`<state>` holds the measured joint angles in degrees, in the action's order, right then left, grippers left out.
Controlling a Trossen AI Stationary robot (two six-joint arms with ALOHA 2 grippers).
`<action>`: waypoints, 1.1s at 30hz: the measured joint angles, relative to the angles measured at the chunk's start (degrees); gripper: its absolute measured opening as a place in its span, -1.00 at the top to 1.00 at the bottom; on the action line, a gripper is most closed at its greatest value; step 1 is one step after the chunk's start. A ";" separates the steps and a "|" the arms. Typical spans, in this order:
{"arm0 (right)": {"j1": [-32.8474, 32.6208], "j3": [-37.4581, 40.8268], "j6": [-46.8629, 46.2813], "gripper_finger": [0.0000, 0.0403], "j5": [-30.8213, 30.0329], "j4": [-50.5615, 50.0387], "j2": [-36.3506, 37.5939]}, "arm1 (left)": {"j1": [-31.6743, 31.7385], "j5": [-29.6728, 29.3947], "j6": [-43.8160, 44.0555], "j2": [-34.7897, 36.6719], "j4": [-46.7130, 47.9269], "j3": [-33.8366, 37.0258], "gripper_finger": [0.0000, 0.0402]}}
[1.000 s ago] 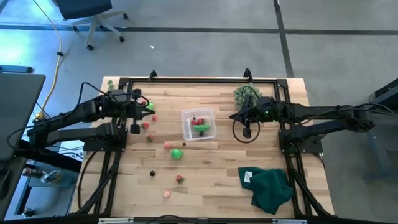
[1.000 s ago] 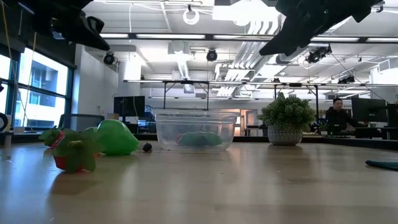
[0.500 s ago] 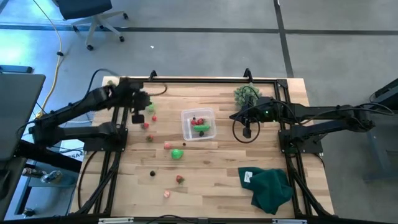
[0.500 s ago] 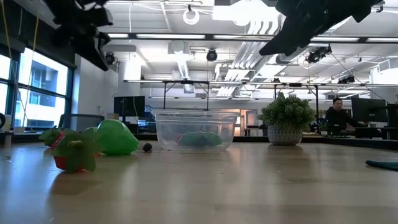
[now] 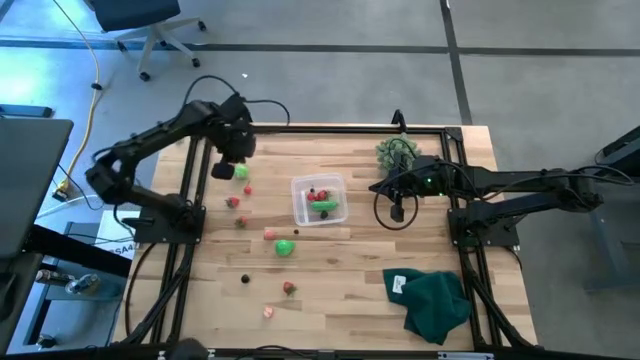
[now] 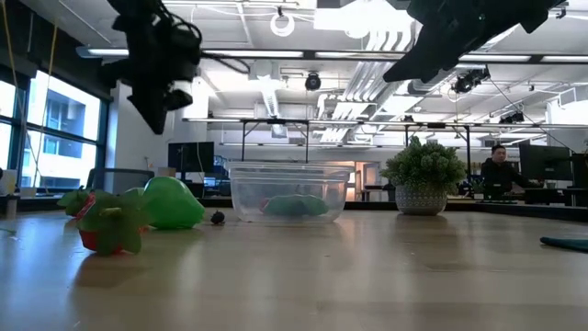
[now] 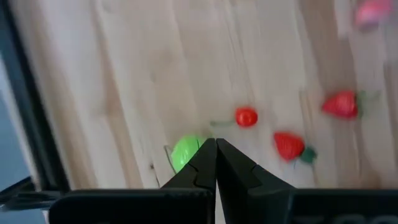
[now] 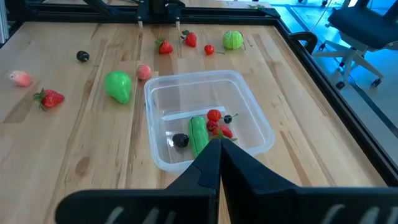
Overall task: Pick and placing Produce into tupperware
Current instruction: Put the cabbage into the transparent bin
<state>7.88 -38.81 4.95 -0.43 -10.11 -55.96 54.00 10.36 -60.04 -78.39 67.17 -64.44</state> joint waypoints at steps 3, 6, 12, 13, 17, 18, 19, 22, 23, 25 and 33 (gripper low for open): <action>-0.02 0.00 0.00 0.99 0.00 0.00 0.00 | 0.00 -3.05 -3.06 -3.01 0.49 0.01 1.00; 0.00 0.00 0.00 0.99 -0.02 0.02 0.00 | 0.00 -5.45 -3.18 -5.34 0.42 0.04 1.00; 0.00 0.02 0.00 0.99 0.00 0.00 0.00 | 0.00 -6.97 -2.70 -6.80 0.56 0.01 1.00; 0.00 0.02 0.00 0.99 -0.01 0.01 0.00 | 0.00 -6.99 -2.62 -6.80 0.53 -0.03 1.00; 0.00 0.02 0.00 0.99 -0.02 0.00 0.00 | 0.00 -6.94 -2.55 -6.80 0.43 -0.10 1.00; 0.00 0.02 0.00 0.99 -0.01 0.00 0.00 | 0.00 -6.94 -2.54 -6.80 0.48 -0.10 1.00; 0.00 0.02 0.00 0.99 -0.02 0.02 0.00 | 0.00 -6.92 -2.54 -6.80 0.54 -0.10 1.00; 0.00 0.02 0.00 0.99 -0.02 0.00 0.00 | 0.00 -6.83 -2.16 -6.80 0.86 -0.10 1.00; 0.00 0.02 0.00 0.99 -0.02 0.00 0.00 | 0.00 -6.81 -2.02 -6.80 1.11 -0.10 1.00; 0.00 0.02 0.00 0.99 0.00 0.00 0.00 | 0.00 -6.56 -1.24 -6.80 1.23 -0.10 0.99; 0.00 0.02 0.00 0.99 0.00 0.00 0.00 | 0.00 -4.50 0.66 -6.80 0.82 -0.10 0.59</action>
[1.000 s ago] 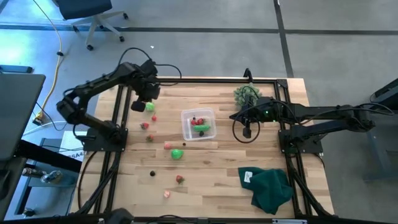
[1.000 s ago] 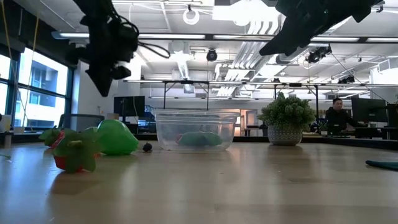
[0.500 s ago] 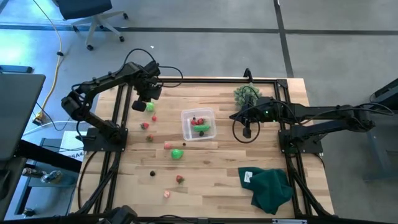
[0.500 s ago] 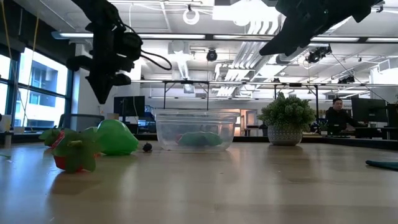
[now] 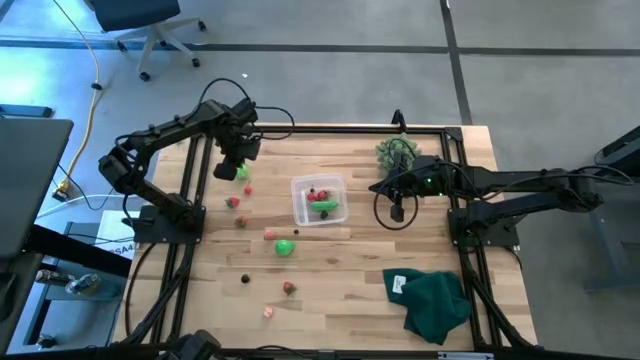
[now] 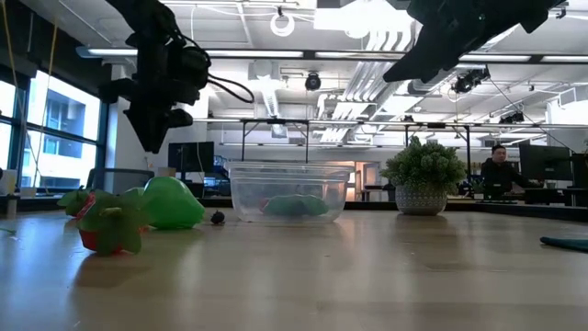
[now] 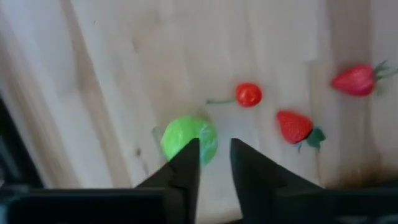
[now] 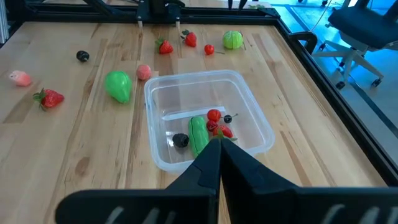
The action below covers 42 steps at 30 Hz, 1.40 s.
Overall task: Pick and placing Produce into tupperware
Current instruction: Put the cabbage into the transparent bin
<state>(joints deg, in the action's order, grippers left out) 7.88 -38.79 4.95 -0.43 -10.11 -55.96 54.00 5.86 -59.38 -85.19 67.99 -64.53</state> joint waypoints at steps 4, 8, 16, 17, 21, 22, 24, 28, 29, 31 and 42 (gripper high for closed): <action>-0.02 0.00 0.02 0.99 0.00 0.00 0.00 | 0.04 -6.86 1.24 0.01 -0.41 0.13 0.31; 0.00 0.00 0.00 0.99 -0.02 0.00 0.00 | 0.04 -6.67 1.38 0.04 -2.53 1.94 0.08; 0.00 0.00 0.00 0.99 0.00 0.00 0.00 | 0.04 -6.14 1.87 0.04 -7.40 7.58 -0.22; -0.01 0.00 0.00 0.99 -0.02 0.00 0.00 | 0.04 -6.61 2.56 0.04 -8.26 8.27 -0.24; 0.00 0.00 0.00 0.99 -0.02 0.01 0.00 | 0.02 -6.90 4.28 0.04 -11.77 10.59 -0.31; -0.01 0.00 0.01 0.99 -0.01 0.00 0.00 | 0.02 -6.92 4.38 0.04 -12.46 11.05 -0.32; 0.00 0.00 0.00 0.99 -0.02 0.00 0.00 | 0.04 -6.94 4.37 0.04 -13.60 11.98 -0.35; -0.01 0.00 0.00 0.99 -0.02 0.00 0.00 | 0.02 -6.53 3.06 0.02 -14.80 13.27 -0.38; 0.00 0.00 0.00 0.99 -0.01 0.00 0.00 | 0.02 -6.51 2.77 0.02 -15.02 13.40 -0.40; 0.00 0.00 0.00 0.99 -0.01 0.00 0.00 | 0.02 -6.39 2.56 0.02 -15.72 13.65 -0.42; -0.01 0.00 0.00 0.99 0.00 0.00 0.00 | 0.00 -6.17 3.52 -3.81 -16.24 13.62 -0.47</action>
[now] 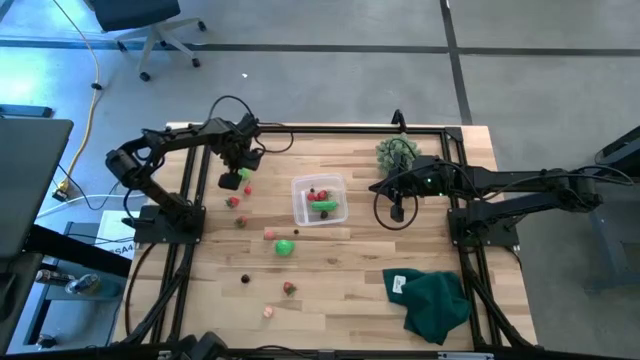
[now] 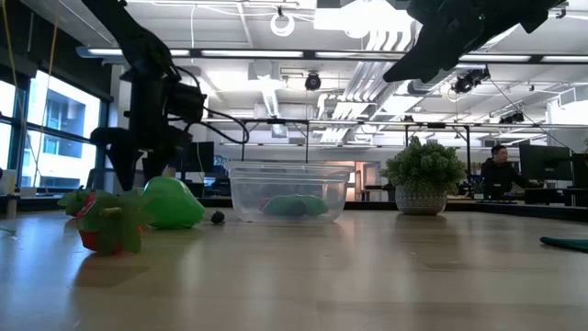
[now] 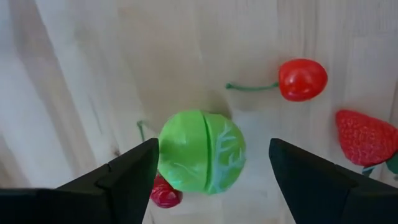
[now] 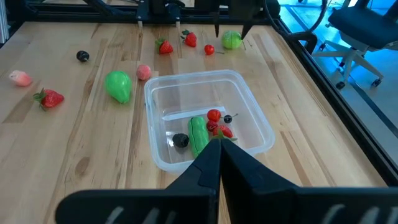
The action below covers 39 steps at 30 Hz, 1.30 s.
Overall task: Pick and placing Produce into tupperware
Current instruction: Put the cabbage into the transparent bin
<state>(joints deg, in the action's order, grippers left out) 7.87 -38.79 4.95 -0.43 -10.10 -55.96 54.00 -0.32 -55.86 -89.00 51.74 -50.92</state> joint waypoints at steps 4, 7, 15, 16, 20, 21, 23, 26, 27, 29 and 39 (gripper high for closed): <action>0.01 0.00 0.00 0.99 -0.01 0.01 0.00 | 0.04 -0.11 0.19 -1.51 0.03 0.00 -0.47; 0.01 0.00 0.00 0.99 -0.01 0.01 0.00 | 0.00 -0.13 0.80 -2.85 -0.63 0.00 -0.47; 0.01 0.00 0.01 0.99 -0.01 0.01 0.00 | 0.00 -0.79 2.60 -3.93 -0.66 0.00 -0.47; 0.01 0.00 0.01 0.99 0.00 0.00 0.00 | 0.00 -0.79 2.77 -3.93 -0.61 0.00 -0.47; 0.01 0.00 0.00 0.99 -0.01 0.00 0.00 | 0.00 -0.80 3.69 -3.93 -0.63 0.00 -0.47; 0.01 0.00 0.00 0.99 0.00 0.02 0.00 | 0.00 -0.80 3.80 -3.93 -0.58 0.00 -0.47; 0.01 0.00 0.00 0.99 -0.02 0.00 0.00 | 0.00 -0.81 4.26 -3.93 -0.54 0.00 -0.47; 0.01 0.00 0.01 0.99 -0.01 0.00 0.00 | 0.00 -1.48 5.52 -3.93 0.19 0.00 -0.47; 0.01 0.00 0.01 0.99 -0.01 0.00 0.00 | 0.00 -1.83 5.77 -3.93 0.35 0.00 -0.47; -0.01 0.00 0.00 0.99 -0.02 0.00 0.00 | 0.00 -2.13 6.33 -3.93 0.54 0.00 -0.47; 0.01 0.00 0.02 0.99 -0.02 0.00 0.00 | 0.00 -2.03 6.46 -3.93 -0.27 0.00 -0.47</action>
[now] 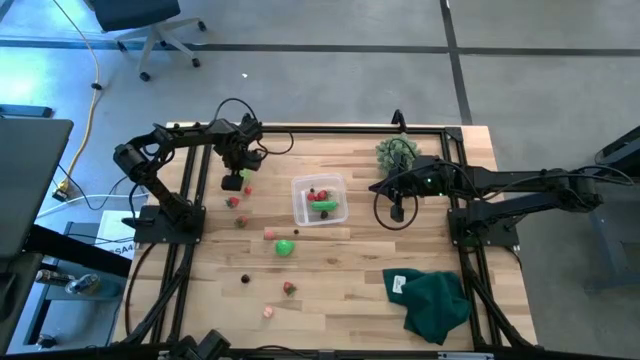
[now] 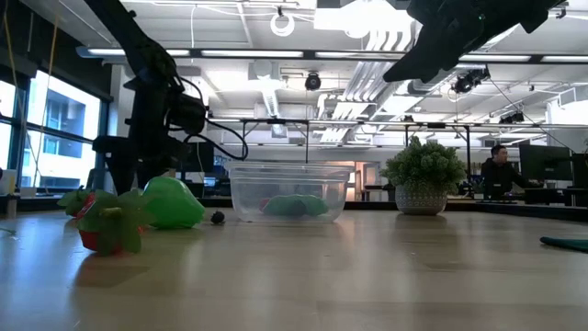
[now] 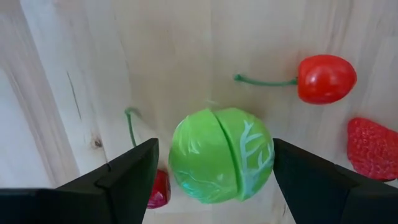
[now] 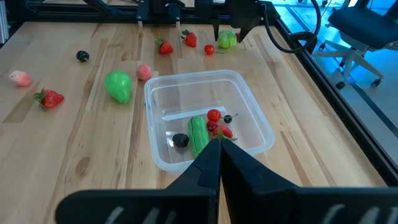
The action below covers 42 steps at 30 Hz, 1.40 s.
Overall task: Pick and placing Produce into tupperware
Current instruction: Put the cabbage into the transparent bin
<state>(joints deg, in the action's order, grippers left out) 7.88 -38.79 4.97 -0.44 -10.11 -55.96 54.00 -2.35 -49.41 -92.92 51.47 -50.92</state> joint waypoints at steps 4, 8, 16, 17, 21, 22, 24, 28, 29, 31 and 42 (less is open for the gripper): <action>0.00 0.00 -0.02 0.99 0.02 0.00 0.00 | 0.00 0.16 0.01 0.00 -0.81 0.00 -0.47; 0.00 0.00 -0.02 0.99 0.02 0.00 0.00 | 0.00 0.17 0.02 0.00 -0.82 0.00 -0.47; 0.00 0.00 -0.02 0.99 0.01 0.00 0.00 | 0.00 0.18 0.88 0.02 -0.84 0.00 -0.47; -0.02 0.00 -0.02 0.99 0.00 0.00 0.01 | 0.00 0.18 1.15 0.02 -0.84 0.00 -0.47; 0.00 0.00 -0.02 0.99 0.02 0.00 0.00 | 0.00 0.19 1.83 0.02 -0.81 0.00 -0.44; 0.00 0.00 -0.02 0.99 0.00 0.00 0.00 | 0.00 0.19 1.86 0.02 -0.78 0.00 -0.42; 0.00 0.00 -0.02 0.99 0.00 0.00 0.00 | 0.00 0.23 1.86 0.02 -0.80 0.00 -0.37; 0.00 0.00 -0.02 0.99 0.01 0.01 0.00 | 0.00 0.39 1.86 0.02 -0.66 0.00 -0.28; -0.01 0.00 -0.02 0.99 0.00 0.00 0.00 | 0.00 0.37 1.84 0.02 -0.62 0.00 -0.26; -0.02 0.00 -0.02 0.99 0.01 0.00 0.00 | 0.00 0.35 1.85 0.04 -0.56 -0.02 -0.23; -0.01 0.00 -0.02 0.99 0.00 0.01 0.01 | 0.00 0.30 1.84 0.07 -0.56 -0.04 -0.19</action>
<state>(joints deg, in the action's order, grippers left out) 7.87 -38.79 4.95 -0.44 -10.10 -55.95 54.00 -2.04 -47.57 -92.86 50.92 -50.96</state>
